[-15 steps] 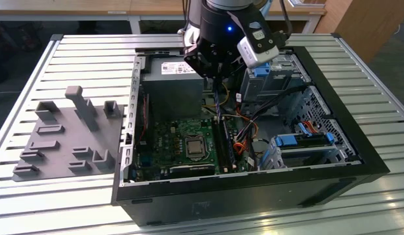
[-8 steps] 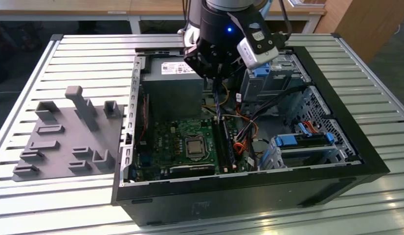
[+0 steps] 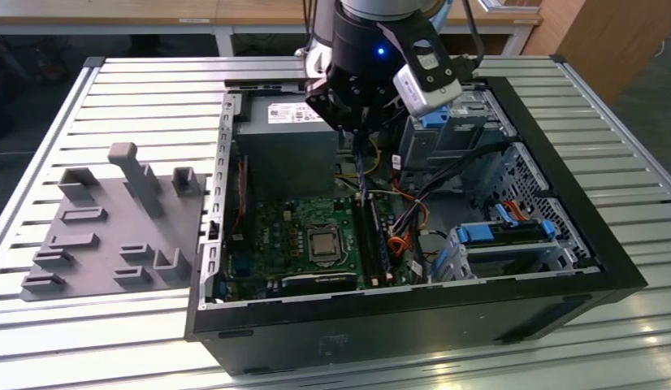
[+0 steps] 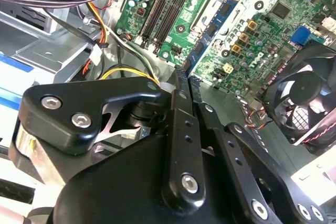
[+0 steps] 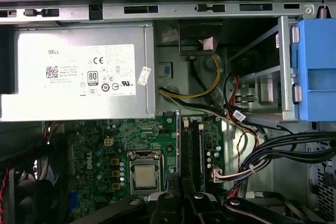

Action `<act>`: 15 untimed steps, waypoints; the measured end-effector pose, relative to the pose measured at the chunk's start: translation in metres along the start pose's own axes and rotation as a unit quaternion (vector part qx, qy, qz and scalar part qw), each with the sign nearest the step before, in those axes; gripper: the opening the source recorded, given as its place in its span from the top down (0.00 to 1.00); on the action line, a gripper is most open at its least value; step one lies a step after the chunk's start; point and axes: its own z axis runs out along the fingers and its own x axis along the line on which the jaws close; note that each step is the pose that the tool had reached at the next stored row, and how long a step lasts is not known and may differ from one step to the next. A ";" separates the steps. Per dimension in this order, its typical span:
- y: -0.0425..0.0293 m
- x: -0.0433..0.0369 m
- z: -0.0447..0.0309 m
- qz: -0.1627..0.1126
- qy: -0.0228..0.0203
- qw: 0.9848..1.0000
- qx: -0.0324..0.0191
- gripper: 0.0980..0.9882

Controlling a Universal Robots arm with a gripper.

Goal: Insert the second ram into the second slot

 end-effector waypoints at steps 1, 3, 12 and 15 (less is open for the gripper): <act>0.0000 0.0000 0.0002 0.000 0.000 1.000 0.000 0.96; 0.0000 0.0000 0.0006 0.000 0.000 1.000 0.000 0.96; -0.0001 0.0000 0.0026 0.000 0.000 1.000 0.000 0.96; -0.0001 0.0000 0.0032 0.000 0.000 1.000 0.000 0.96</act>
